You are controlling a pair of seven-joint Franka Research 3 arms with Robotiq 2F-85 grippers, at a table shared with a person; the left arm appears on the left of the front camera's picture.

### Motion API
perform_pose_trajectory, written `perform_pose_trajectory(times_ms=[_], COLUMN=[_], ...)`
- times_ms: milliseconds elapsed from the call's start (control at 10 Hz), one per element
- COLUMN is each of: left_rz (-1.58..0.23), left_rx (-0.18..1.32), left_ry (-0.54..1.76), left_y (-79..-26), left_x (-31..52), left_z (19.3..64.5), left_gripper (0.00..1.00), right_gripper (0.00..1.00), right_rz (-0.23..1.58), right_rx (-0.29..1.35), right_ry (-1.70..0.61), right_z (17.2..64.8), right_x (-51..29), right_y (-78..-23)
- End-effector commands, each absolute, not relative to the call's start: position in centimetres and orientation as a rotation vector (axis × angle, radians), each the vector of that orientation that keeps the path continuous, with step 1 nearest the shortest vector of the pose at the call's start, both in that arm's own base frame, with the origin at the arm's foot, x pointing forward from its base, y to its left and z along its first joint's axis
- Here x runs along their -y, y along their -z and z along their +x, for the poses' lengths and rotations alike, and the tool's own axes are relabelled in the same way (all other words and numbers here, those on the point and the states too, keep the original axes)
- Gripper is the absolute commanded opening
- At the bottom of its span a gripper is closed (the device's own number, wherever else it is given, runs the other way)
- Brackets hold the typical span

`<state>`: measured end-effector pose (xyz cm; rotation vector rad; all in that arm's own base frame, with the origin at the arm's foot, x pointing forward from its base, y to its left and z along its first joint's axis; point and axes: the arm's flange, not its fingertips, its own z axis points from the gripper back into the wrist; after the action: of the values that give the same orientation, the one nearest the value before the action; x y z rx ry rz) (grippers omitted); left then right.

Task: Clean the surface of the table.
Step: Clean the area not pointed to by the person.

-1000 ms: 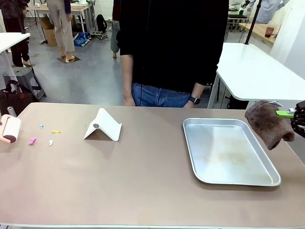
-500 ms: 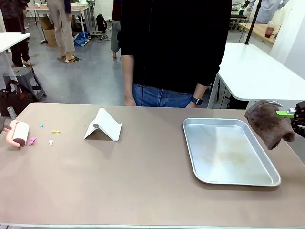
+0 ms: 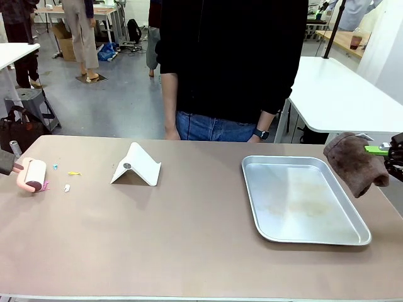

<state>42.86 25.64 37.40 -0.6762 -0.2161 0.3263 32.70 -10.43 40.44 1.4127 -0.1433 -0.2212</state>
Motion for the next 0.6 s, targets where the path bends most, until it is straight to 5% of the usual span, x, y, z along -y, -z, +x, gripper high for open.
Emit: perform_pose_trajectory(times_ms=[0,500], left_rz=[-0.641,-0.653], left_rx=[0.153,0.062], left_ry=[-0.339,-0.309], left_y=[-35.1,-35.1], left_x=[-23.8,-20.5], left_z=[44.2,47.3], left_gripper=[0.21,0.21], right_gripper=[0.12,0.12], right_rz=[1.414,1.414], right_rx=[0.146,0.146], right_ry=[0.202,0.202], right_z=[32.6,32.6], right_x=[10.7,10.7], right_y=[-40.7,-40.7])
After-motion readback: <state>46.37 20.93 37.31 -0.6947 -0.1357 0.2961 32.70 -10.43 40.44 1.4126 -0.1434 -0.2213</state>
